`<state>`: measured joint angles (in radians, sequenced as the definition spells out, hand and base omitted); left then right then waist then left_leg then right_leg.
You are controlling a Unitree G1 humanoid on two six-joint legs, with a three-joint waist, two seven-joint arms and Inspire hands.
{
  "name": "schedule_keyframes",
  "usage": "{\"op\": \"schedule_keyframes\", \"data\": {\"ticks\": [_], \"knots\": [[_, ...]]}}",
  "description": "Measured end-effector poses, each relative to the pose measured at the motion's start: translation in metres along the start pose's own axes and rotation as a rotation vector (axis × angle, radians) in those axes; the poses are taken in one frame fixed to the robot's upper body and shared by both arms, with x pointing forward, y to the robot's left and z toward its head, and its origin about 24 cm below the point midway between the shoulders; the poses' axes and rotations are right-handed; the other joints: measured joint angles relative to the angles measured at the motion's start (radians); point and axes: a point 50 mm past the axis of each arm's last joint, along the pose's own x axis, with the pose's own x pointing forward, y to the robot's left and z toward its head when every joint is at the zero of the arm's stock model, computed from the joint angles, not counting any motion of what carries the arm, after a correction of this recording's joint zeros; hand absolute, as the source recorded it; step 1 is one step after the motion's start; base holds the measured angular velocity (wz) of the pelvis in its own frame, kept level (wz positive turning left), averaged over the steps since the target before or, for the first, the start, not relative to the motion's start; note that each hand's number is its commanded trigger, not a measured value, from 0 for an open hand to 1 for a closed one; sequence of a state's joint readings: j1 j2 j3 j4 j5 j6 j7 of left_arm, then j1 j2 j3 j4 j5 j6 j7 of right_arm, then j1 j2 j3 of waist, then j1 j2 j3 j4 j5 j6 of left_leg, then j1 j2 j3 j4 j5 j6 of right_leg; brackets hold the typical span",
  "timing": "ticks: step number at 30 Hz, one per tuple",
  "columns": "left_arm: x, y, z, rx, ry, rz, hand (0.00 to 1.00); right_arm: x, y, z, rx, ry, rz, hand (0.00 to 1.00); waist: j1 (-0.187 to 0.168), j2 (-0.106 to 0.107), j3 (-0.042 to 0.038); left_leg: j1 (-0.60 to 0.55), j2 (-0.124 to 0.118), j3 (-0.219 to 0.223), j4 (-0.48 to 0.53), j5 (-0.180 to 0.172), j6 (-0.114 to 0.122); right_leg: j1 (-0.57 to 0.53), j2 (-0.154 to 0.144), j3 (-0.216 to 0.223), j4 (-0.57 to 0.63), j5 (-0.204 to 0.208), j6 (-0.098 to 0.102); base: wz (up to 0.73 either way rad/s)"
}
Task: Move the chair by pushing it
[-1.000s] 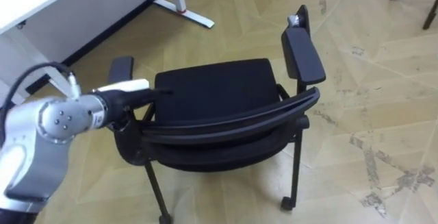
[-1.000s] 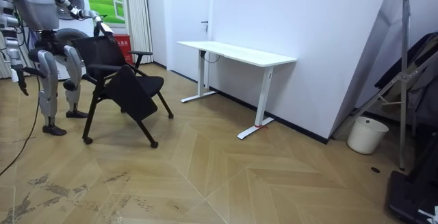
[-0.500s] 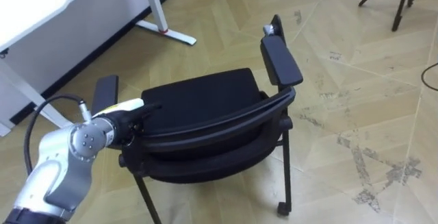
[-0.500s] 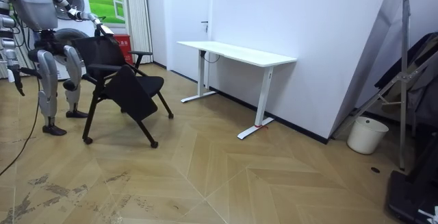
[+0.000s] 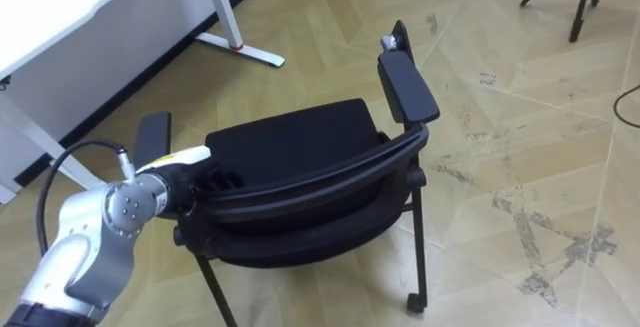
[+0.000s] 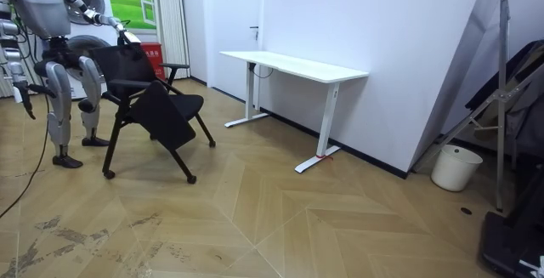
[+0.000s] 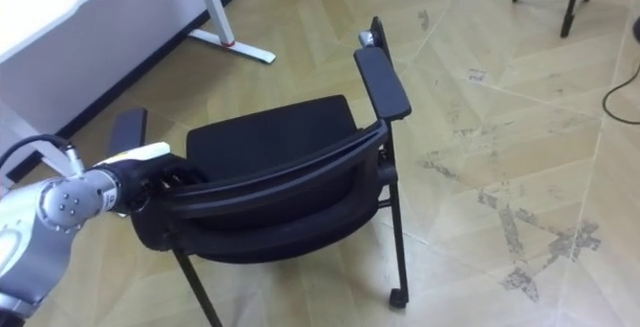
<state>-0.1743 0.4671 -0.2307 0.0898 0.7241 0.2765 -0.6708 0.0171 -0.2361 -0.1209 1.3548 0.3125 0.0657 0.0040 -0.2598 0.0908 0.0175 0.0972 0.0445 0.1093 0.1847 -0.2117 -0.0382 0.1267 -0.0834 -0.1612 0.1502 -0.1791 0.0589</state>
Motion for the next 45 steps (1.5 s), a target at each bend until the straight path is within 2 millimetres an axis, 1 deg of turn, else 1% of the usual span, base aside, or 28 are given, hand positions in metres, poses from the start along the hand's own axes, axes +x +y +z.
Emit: {"op": "schedule_keyframes", "data": {"ticks": [5, 10, 15, 16, 17, 21, 24, 26, 27, 28, 29, 30, 31, 32, 33, 34, 35, 36, 37, 38, 39, 41, 42, 44, 45], "knots": [[0.003, -0.003, 0.007, 0.020, -0.028, 0.056, 1.00, 0.000, 0.000, -0.001, 0.000, 0.002, 0.002, 0.00, 0.017, -0.003, 0.0008, 0.000, -0.001, -0.001, 0.000, 0.003, 0.004, 0.000, 0.000, 0.000, 0.000, 0.000, 0.000, 0.02], [0.003, -0.004, 0.009, 0.024, -0.033, 0.075, 1.00, 0.000, 0.000, -0.002, 0.000, 0.003, 0.006, 0.00, 0.018, -0.003, 0.0006, -0.001, -0.003, -0.003, 0.001, 0.003, 0.005, -0.002, 0.000, 0.009, 0.000, 0.000, 0.000, 0.01], [0.003, -0.005, 0.009, 0.030, -0.034, 0.082, 1.00, 0.000, 0.000, -0.002, -0.010, 0.005, 0.014, 0.00, 0.019, -0.008, -0.0015, 0.000, -0.004, -0.002, 0.001, 0.003, 0.006, -0.006, 0.000, 0.018, 0.001, 0.000, 0.000, 0.00], [0.003, -0.006, 0.009, 0.031, -0.034, 0.083, 1.00, 0.000, 0.000, -0.002, -0.024, 0.005, 0.019, 0.00, 0.020, -0.011, -0.0038, 0.000, -0.004, -0.002, 0.002, 0.003, 0.006, -0.006, 0.000, 0.015, 0.001, 0.000, 0.000, 0.00], [0.003, -0.005, 0.009, 0.035, -0.035, 0.085, 1.00, 0.000, 0.000, -0.002, -0.062, 0.006, 0.027, 0.00, 0.020, -0.015, -0.0048, 0.000, -0.004, -0.002, 0.003, 0.003, 0.006, -0.006, 0.000, 0.018, 0.003, 0.000, 0.000, 0.00], [0.002, -0.003, 0.009, 0.047, -0.041, 0.093, 1.00, 0.000, -0.003, 0.001, -0.191, 0.002, 0.024, 0.00, 0.024, -0.022, -0.0081, 0.000, -0.004, 0.000, 0.005, 0.003, 0.006, -0.008, 0.000, 0.022, 0.004, 0.000, 0.000, 0.00], [0.001, -0.002, 0.009, 0.052, -0.046, 0.100, 1.00, -0.001, -0.013, 0.003, -0.270, 0.005, -0.011, 0.00, 0.027, -0.026, -0.0075, -0.003, -0.004, 0.000, 0.008, 0.003, 0.006, -0.010, 0.000, 0.022, 0.005, 0.000, 0.000, 0.00], [0.001, -0.002, 0.009, 0.050, -0.047, 0.110, 1.00, -0.002, -0.023, 0.007, -0.320, 0.000, -0.064, 0.00, 0.026, -0.029, -0.0055, -0.009, -0.004, 0.002, 0.012, 0.003, 0.006, -0.016, 0.000, 0.025, 0.010, 0.000, 0.000, 0.00], [0.002, -0.002, 0.009, 0.050, -0.046, 0.110, 1.00, -0.002, -0.026, 0.008, -0.331, -0.003, -0.079, 0.00, 0.027, -0.032, -0.0034, -0.008, -0.004, 0.004, 0.012, 0.003, 0.006, -0.016, 0.000, 0.028, 0.011, 0.000, 0.000, -0.08], [0.002, -0.002, 0.008, 0.049, -0.043, 0.112, 1.00, -0.003, -0.032, 0.011, -0.341, -0.012, -0.111, 0.00, 0.029, -0.031, -0.0044, -0.008, -0.003, 0.011, 0.013, 0.003, 0.006, -0.022, 0.000, 0.038, 0.017, 0.000, 0.000, -0.16], [0.001, -0.002, 0.008, 0.051, -0.040, 0.114, 1.00, -0.003, -0.038, 0.016, -0.319, -0.028, -0.140, 0.00, 0.031, -0.033, -0.0028, -0.009, -0.003, 0.021, 0.013, 0.003, 0.006, -0.026, 0.000, 0.046, 0.019, 0.000, 0.000, -0.17], [0.001, -0.001, 0.007, 0.052, -0.039, 0.115, 1.00, -0.004, -0.041, 0.019, -0.293, -0.039, -0.155, 0.00, 0.030, -0.034, -0.0035, -0.010, -0.004, 0.022, 0.013, 0.003, 0.006, -0.028, 0.000, 0.050, 0.021, 0.000, 0.000, -0.15], [0.000, 0.000, 0.006, 0.057, -0.036, 0.118, 1.00, -0.005, -0.048, 0.027, -0.245, -0.073, -0.188, 0.00, 0.030, -0.038, -0.0062, -0.015, -0.004, 0.026, 0.014, 0.004, 0.006, -0.032, -0.001, 0.056, 0.025, 0.000, 0.000, -0.10], [-0.001, 0.002, 0.004, 0.065, -0.030, 0.125, 1.00, -0.008, -0.052, 0.041, -0.194, -0.134, -0.221, 0.00, 0.029, -0.038, -0.0087, -0.017, -0.005, 0.030, 0.014, 0.006, 0.010, -0.041, -0.001, 0.061, 0.033, 0.000, 0.000, -0.11], [-0.002, 0.004, 0.003, 0.068, -0.027, 0.129, 1.00, -0.010, -0.054, 0.051, -0.171, -0.175, -0.241, 0.00, 0.030, -0.041, -0.0077, -0.018, -0.005, 0.031, 0.014, 0.007, 0.011, -0.045, -0.001, 0.064, 0.038, 0.000, 0.000, -0.10], [-0.003, 0.006, 0.000, 0.067, -0.022, 0.133, 1.00, -0.016, -0.058, 0.073, -0.133, -0.276, -0.284, 0.00, 0.026, -0.042, -0.0086, -0.021, -0.004, 0.034, 0.014, 0.008, 0.013, -0.048, -0.001, 0.065, 0.038, 0.002, 0.001, -0.06], [-0.004, 0.007, -0.002, 0.069, -0.020, 0.135, 1.00, -0.025, -0.061, 0.096, -0.110, -0.386, -0.326, 0.00, 0.021, -0.049, -0.0118, -0.026, -0.005, 0.035, 0.016, 0.008, 0.014, -0.054, -0.001, 0.066, 0.038, 0.004, 0.002, 0.00], [-0.005, 0.008, -0.003, 0.073, -0.022, 0.137, 1.00, -0.030, -0.063, 0.106, -0.101, -0.438, -0.347, 0.00, 0.020, -0.053, -0.0144, -0.033, -0.004, 0.035, 0.019, 0.009, 0.015, -0.060, -0.001, 0.066, 0.038, 0.005, 0.001, 0.00], [-0.007, 0.010, -0.003, 0.090, -0.029, 0.146, 1.00, -0.043, -0.066, 0.127, -0.102, -0.553, -0.391, 0.00, 0.019, -0.059, -0.0176, -0.045, -0.004, 0.037, 0.022, 0.010, 0.016, -0.074, -0.001, 0.069, 0.040, 0.008, 0.001, -0.04], [-0.008, 0.012, -0.004, 0.101, -0.031, 0.151, 1.00, -0.061, -0.067, 0.150, -0.132, -0.682, -0.442, 0.00, 0.018, -0.060, -0.0170, -0.052, -0.004, 0.041, 0.022, 0.011, 0.018, -0.080, -0.001, 0.072, 0.042, 0.011, 0.002, -0.07], [-0.009, 0.013, -0.005, 0.103, -0.032, 0.150, 1.00, -0.071, -0.068, 0.161, -0.150, -0.747, -0.465, 0.00, 0.017, -0.060, -0.0172, -0.051, -0.004, 0.043, 0.022, 0.011, 0.018, -0.080, -0.001, 0.075, 0.042, 0.012, 0.003, -0.09], [-0.010, 0.014, -0.007, 0.114, -0.031, 0.151, 1.00, -0.108, -0.068, 0.197, -0.206, -0.968, -0.545, 0.00, 0.018, -0.063, -0.0186, -0.051, -0.004, 0.054, 0.022, 0.011, 0.018, -0.087, -0.002, 0.082, 0.045, 0.012, 0.003, -0.10], [-0.011, 0.015, -0.007, 0.120, -0.032, 0.152, 1.00, -0.116, -0.067, 0.205, -0.213, -1.015, -0.561, 0.00, 0.019, -0.063, -0.0186, -0.054, -0.004, 0.056, 0.022, 0.011, 0.018, -0.092, -0.001, 0.084, 0.047, 0.012, 0.003, -0.08], [-0.012, 0.017, -0.009, 0.146, -0.040, 0.155, 1.00, -0.151, -0.060, 0.226, -0.281, -1.191, -0.626, 0.00, 0.029, -0.063, -0.0185, -0.052, -0.004, 0.061, 0.020, 0.011, 0.018, -0.098, -0.001, 0.090, 0.055, 0.012, 0.003, -0.09], [-0.012, 0.017, -0.009, 0.149, -0.041, 0.154, 1.00, -0.159, -0.057, 0.230, -0.308, -1.229, -0.647, 0.00, 0.034, -0.063, -0.0185, -0.052, -0.004, 0.061, 0.020, 0.011, 0.018, -0.097, -0.001, 0.091, 0.055, 0.012, 0.003, -0.07]]}}
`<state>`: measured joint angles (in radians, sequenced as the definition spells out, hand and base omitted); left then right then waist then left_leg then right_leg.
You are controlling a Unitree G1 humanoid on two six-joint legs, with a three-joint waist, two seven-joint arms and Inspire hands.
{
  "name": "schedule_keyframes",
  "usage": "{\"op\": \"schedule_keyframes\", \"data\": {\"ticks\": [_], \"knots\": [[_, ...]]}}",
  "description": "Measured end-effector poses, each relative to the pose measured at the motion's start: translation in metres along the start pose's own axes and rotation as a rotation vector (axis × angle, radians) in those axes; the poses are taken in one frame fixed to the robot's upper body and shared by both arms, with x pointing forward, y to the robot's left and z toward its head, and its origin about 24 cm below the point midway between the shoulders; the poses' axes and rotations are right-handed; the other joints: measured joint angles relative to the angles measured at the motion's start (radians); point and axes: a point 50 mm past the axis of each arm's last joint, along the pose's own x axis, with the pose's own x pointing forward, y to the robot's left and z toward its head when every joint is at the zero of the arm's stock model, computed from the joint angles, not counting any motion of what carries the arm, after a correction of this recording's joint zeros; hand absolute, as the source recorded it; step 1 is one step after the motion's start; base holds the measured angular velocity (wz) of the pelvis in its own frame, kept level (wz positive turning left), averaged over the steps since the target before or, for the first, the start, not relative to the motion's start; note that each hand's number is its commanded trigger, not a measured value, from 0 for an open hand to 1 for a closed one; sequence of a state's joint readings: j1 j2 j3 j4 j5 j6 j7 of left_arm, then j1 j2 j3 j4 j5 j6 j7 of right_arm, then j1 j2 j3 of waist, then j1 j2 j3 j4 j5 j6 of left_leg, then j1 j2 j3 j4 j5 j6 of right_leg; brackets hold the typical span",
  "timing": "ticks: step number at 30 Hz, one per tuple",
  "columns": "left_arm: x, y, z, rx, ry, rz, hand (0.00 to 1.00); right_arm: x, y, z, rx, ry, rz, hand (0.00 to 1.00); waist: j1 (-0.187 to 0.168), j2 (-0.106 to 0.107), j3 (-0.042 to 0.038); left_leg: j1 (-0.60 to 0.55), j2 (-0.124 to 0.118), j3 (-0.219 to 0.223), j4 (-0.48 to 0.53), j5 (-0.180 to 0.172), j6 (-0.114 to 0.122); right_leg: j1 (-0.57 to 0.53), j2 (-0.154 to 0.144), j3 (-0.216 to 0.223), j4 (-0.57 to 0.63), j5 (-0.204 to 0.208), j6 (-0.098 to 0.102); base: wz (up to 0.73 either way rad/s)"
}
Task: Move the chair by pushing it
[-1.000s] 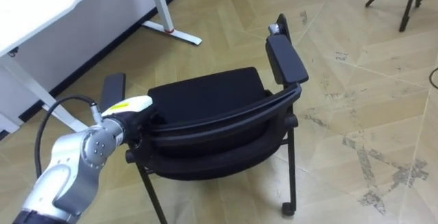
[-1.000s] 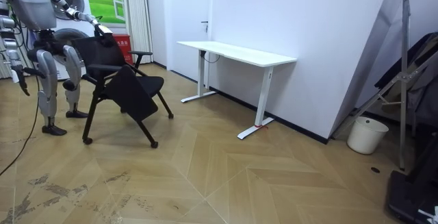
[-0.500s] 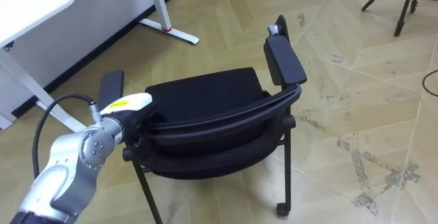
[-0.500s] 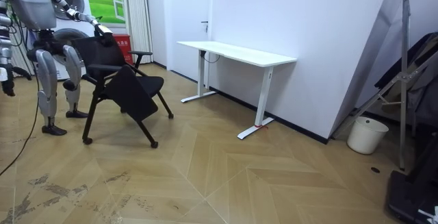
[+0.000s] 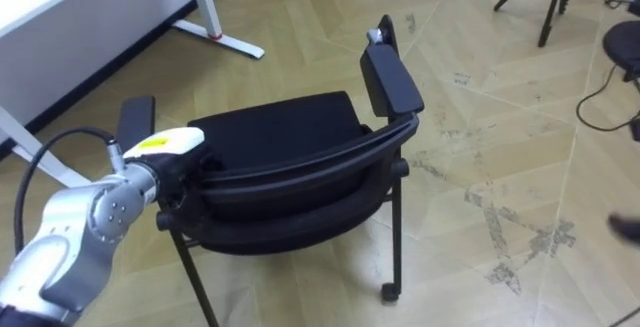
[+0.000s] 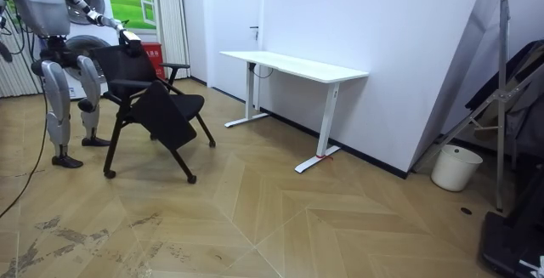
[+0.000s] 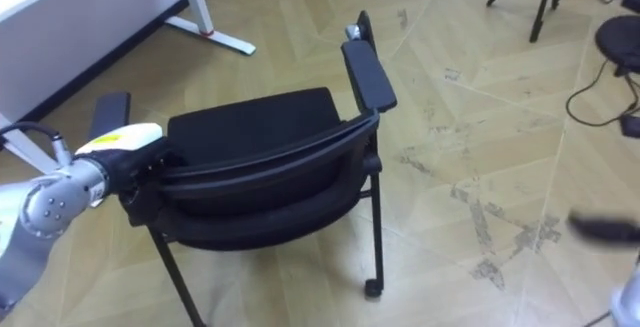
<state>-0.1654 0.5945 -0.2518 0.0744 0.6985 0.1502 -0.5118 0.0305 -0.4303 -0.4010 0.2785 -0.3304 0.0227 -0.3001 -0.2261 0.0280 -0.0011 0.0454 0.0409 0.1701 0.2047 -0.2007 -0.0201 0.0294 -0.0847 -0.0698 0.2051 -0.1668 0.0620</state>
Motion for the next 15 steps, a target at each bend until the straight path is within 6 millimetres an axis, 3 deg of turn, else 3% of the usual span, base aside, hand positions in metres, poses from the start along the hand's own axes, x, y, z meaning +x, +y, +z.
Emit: {"op": "schedule_keyframes", "data": {"ticks": [6, 11, 15], "knots": [[0.000, 0.001, 0.002, 0.020, -0.030, 0.014, 1.00, 0.008, -0.001, 0.077, -0.091, -0.334, -0.028, 0.00, 0.033, -0.004, 0.0029, 0.006, 0.001, 0.019, -0.006, 0.000, 0.000, -0.011, 0.001, 0.015, 0.005, 0.002, -0.001, -0.10], [0.001, 0.008, 0.005, 0.057, -0.070, 0.027, 1.00, 0.011, 0.004, 0.147, -0.086, -0.573, 0.003, 0.00, 0.048, -0.012, 0.0129, 0.002, 0.001, 0.019, -0.007, 0.000, 0.000, -0.015, 0.001, 0.013, 0.006, 0.002, -0.001, 0.00], [0.002, 0.016, 0.009, 0.084, -0.093, 0.030, 1.00, 0.003, 0.003, 0.185, -0.150, -0.749, 0.086, 0.00, 0.069, -0.023, 0.0205, -0.001, 0.003, 0.019, -0.008, 0.000, 0.000, -0.016, 0.003, 0.012, 0.001, 0.003, -0.002, 0.00]]}}
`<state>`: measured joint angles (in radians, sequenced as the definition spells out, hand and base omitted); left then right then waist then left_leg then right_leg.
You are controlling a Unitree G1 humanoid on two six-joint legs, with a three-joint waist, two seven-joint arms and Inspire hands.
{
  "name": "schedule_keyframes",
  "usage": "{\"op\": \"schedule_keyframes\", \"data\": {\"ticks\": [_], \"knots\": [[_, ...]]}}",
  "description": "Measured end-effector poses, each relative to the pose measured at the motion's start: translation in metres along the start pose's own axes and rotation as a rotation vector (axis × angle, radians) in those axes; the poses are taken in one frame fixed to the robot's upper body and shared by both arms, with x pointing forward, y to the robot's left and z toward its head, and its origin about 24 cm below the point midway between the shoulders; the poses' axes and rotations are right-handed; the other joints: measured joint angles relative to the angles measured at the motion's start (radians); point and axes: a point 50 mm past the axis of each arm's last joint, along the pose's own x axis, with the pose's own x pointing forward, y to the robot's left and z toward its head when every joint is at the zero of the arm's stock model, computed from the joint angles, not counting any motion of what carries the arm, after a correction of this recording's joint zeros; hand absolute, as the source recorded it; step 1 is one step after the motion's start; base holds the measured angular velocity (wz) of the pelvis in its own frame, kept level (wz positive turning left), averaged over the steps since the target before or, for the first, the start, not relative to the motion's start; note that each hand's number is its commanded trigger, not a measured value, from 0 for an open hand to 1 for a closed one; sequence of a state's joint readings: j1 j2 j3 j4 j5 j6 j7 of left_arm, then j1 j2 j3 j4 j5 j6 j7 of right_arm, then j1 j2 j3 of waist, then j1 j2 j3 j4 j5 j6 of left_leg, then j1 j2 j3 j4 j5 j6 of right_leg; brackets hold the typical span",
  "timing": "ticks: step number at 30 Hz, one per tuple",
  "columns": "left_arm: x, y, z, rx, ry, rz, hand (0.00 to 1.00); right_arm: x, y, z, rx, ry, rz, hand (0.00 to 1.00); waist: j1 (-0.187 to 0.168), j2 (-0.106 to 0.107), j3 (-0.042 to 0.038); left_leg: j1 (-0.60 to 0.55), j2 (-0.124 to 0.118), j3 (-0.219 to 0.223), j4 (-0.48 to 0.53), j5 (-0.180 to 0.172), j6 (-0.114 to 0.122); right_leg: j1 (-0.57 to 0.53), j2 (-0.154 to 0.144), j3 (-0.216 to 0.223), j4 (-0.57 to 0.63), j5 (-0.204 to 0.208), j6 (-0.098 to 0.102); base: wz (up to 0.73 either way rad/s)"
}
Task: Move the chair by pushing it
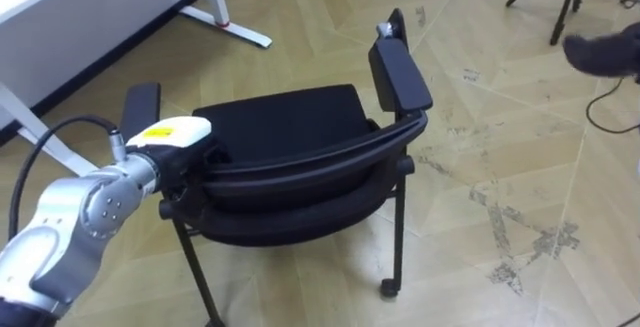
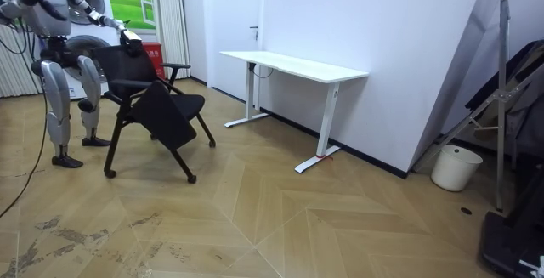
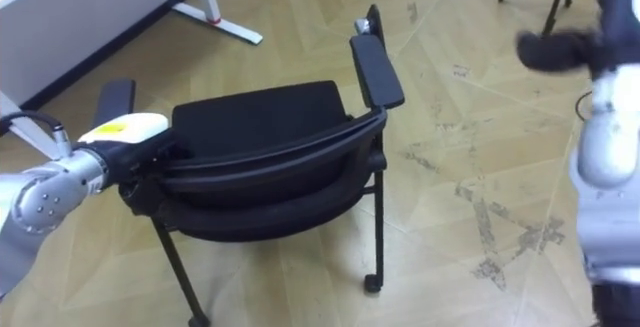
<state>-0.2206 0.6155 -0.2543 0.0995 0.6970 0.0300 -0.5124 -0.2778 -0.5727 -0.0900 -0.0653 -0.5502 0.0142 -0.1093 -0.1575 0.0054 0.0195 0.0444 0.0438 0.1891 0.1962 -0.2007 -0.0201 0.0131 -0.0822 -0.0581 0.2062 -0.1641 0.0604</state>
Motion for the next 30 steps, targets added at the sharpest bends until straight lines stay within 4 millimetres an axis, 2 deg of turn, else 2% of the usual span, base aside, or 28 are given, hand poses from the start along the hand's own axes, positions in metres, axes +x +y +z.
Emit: {"op": "schedule_keyframes", "data": {"ticks": [2, 6, 11, 17, 25, 30], "knots": [[0.000, 0.005, 0.000, 0.019, -0.011, 0.008, 1.00, 0.009, -0.001, 0.020, -0.004, -0.088, 0.049, 0.00, 0.009, -0.008, 0.0041, -0.002, 0.000, -0.001, -0.001, 0.000, 0.000, -0.002, 0.000, 0.000, -0.001, 0.000, 0.000, 0.00], [0.002, 0.014, 0.003, 0.054, -0.030, 0.007, 1.00, 0.011, 0.002, 0.039, 0.010, -0.178, 0.119, 0.00, 0.035, -0.025, 0.0021, -0.011, 0.000, -0.004, -0.001, 0.000, 0.000, -0.007, 0.000, -0.004, -0.002, 0.000, 0.000, 0.03], [0.005, 0.019, 0.008, 0.072, -0.061, 0.008, 1.00, 0.007, 0.025, 0.061, 0.026, -0.277, 0.311, 0.00, 0.056, -0.031, 0.0013, -0.016, 0.000, -0.023, -0.001, 0.000, 0.000, -0.003, 0.000, -0.026, -0.008, 0.004, -0.001, 0.08], [0.008, 0.020, 0.014, 0.080, -0.090, 0.006, 1.00, -0.001, 0.045, 0.070, 0.047, -0.315, 0.502, 0.00, 0.082, -0.031, 0.0012, -0.013, 0.001, -0.033, -0.002, 0.000, 0.000, 0.008, 0.002, -0.028, -0.022, 0.005, -0.001, 0.01], [0.008, 0.019, 0.017, 0.090, -0.107, -0.002, 1.00, -0.014, 0.065, 0.078, 0.036, -0.359, 0.732, 0.00, 0.084, -0.035, 0.0031, 0.001, 0.000, -0.043, -0.010, 0.000, 0.000, 0.025, 0.002, -0.034, -0.025, 0.005, -0.001, 0.02], [0.008, 0.022, 0.019, 0.095, -0.112, -0.004, 1.00, -0.019, 0.071, 0.078, 0.016, -0.364, 0.860, 0.00, 0.086, -0.042, 0.0064, 0.000, 0.000, -0.047, -0.010, 0.000, 0.000, 0.025, 0.002, -0.036, -0.024, 0.005, -0.001, 0.01]]}}
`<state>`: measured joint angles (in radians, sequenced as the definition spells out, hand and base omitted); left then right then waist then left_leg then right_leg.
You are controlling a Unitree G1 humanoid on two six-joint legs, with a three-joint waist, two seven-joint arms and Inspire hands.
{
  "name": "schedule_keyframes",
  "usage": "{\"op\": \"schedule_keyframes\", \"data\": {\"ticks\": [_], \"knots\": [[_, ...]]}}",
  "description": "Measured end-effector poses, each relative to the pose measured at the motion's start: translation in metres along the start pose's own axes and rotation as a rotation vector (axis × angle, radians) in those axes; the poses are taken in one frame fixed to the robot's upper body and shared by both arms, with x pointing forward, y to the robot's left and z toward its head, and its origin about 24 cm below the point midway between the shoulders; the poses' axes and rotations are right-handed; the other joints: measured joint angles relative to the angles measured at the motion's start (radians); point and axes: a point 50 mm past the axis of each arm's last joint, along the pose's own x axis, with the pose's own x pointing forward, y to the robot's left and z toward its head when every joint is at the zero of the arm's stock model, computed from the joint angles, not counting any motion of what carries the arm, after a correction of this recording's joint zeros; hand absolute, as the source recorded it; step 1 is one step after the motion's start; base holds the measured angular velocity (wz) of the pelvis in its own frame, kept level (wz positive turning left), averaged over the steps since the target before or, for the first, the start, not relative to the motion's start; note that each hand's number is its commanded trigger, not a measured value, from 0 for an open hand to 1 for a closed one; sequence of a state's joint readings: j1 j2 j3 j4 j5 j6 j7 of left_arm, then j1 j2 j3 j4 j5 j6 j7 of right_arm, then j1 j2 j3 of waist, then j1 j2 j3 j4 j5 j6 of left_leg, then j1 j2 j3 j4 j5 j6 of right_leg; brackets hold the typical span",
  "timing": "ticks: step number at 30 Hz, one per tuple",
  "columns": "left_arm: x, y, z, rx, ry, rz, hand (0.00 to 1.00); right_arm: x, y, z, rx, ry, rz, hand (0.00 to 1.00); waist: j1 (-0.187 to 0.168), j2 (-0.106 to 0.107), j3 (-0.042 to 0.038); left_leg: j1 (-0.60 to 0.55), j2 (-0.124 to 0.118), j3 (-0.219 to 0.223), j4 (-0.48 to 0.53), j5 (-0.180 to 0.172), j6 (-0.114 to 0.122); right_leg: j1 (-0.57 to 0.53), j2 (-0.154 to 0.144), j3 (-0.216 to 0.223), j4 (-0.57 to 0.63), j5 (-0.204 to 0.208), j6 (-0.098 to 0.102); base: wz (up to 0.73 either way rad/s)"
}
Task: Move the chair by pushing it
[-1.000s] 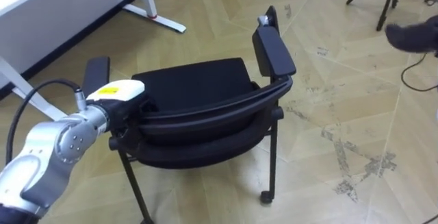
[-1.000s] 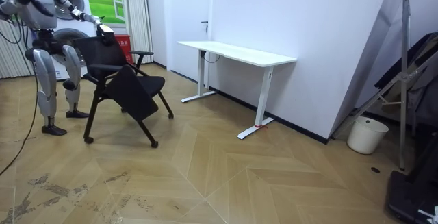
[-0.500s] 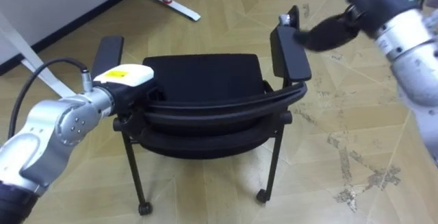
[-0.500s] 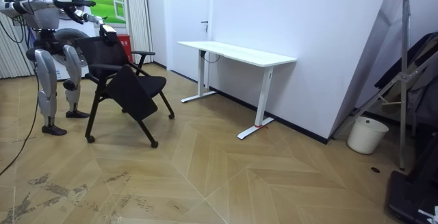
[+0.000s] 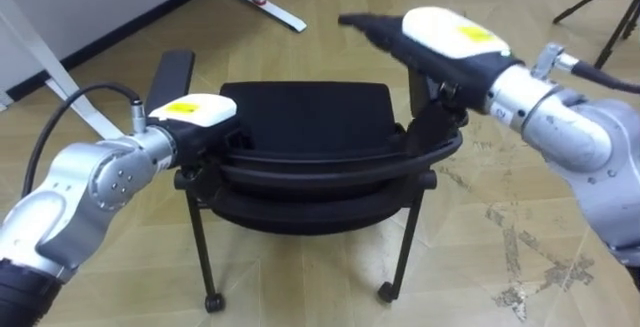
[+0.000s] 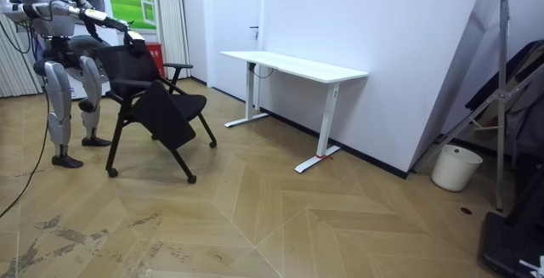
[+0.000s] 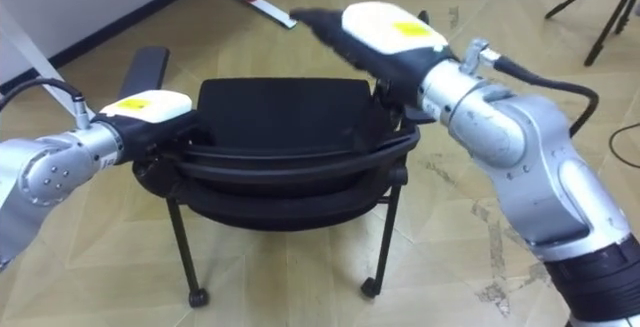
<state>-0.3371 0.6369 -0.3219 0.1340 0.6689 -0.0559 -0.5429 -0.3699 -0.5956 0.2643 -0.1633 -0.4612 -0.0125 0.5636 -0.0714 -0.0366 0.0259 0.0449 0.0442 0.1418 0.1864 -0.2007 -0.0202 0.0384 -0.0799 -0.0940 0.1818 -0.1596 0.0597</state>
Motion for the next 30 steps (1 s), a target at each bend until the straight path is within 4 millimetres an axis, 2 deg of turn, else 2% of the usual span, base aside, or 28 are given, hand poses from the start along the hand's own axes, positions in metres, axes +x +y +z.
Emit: {"op": "schedule_keyframes", "data": {"ticks": [2, 9, 24, 30], "knots": [[0.001, 0.003, 0.001, 0.003, -0.002, 0.000, 1.00, 0.000, 0.004, -0.001, 0.005, 0.005, 0.063, 0.00, 0.000, -0.005, 0.0027, -0.004, 0.000, -0.005, 0.000, 0.000, 0.000, -0.001, 0.000, -0.004, 0.000, 0.000, 0.000, 0.06], [0.003, 0.005, 0.006, 0.008, -0.009, 0.009, 1.00, 0.000, 0.015, -0.009, 0.059, 0.025, 0.244, 0.00, 0.010, -0.013, 0.0025, -0.008, 0.000, -0.015, 0.002, 0.000, 0.000, -0.002, 0.000, -0.019, -0.001, 0.000, 0.000, 0.04], [0.006, 0.004, 0.010, 0.004, -0.015, 0.014, 1.00, -0.003, 0.023, -0.009, 0.067, 0.023, 0.388, 0.00, 0.023, -0.013, 0.0019, -0.006, 0.000, -0.019, 0.003, 0.000, 0.000, 0.000, 0.000, -0.023, 0.001, 0.000, 0.000, 0.00], [0.008, 0.002, 0.011, -0.009, -0.014, 0.012, 1.00, -0.010, 0.042, -0.023, 0.143, 0.066, 0.412, 0.00, 0.023, -0.005, 0.0022, 0.000, -0.001, -0.020, 0.003, 0.000, 0.000, 0.009, 0.000, -0.017, 0.001, 0.000, 0.000, 0.00]]}}
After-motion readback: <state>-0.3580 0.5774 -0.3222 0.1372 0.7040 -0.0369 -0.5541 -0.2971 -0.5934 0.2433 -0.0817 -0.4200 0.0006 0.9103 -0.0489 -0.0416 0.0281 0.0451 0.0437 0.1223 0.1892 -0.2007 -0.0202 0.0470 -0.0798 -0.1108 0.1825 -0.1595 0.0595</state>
